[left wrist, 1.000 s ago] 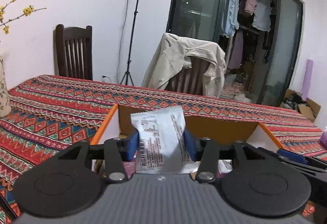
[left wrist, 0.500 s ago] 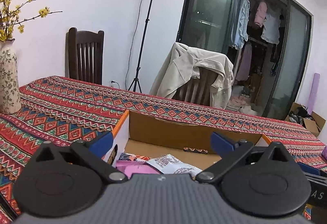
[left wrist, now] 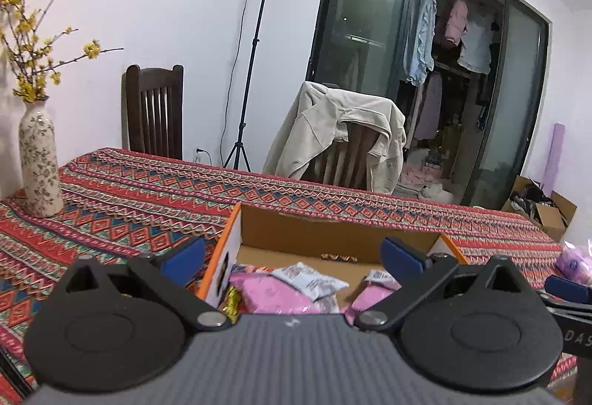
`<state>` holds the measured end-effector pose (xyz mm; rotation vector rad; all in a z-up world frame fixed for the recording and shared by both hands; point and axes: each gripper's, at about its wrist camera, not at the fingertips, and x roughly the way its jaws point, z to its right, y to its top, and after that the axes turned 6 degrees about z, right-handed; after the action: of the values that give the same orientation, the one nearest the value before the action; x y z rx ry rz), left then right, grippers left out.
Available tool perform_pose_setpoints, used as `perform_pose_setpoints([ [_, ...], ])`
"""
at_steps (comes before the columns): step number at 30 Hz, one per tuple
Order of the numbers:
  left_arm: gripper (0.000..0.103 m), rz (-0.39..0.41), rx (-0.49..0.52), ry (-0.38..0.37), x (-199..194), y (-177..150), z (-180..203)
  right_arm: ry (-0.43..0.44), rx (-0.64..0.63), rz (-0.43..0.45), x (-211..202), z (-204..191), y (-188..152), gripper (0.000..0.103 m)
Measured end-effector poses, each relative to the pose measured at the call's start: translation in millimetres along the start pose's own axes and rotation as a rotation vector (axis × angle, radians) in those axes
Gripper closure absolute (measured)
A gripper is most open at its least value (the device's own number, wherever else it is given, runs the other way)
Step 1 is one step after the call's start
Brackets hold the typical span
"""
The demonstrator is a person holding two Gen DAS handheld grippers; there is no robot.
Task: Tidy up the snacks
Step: 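Move both tools back over the snack pile, then grasp a pumpkin-seed crisp packet with the right tool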
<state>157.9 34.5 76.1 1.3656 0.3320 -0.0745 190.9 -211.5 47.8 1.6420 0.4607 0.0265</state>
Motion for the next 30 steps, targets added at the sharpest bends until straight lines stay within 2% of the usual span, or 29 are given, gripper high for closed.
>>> perform_pose_setpoints([
  [6,0.000,-0.008,0.027,-0.003,-30,-17,-14,0.014,-0.006,-0.066,-29,6,-20,0.000],
  [15,0.000,-0.117,0.028,-0.004,-50,-53,-39,0.048,-0.005,-0.168,-50,5,-59,0.000],
  [23,0.000,-0.192,0.022,-0.003,-61,-79,-56,0.060,-0.012,-0.235,-62,0,-85,0.000],
  [30,0.000,-0.215,0.013,0.014,-62,-86,-59,0.080,-0.026,-0.272,-55,-12,-93,0.000],
])
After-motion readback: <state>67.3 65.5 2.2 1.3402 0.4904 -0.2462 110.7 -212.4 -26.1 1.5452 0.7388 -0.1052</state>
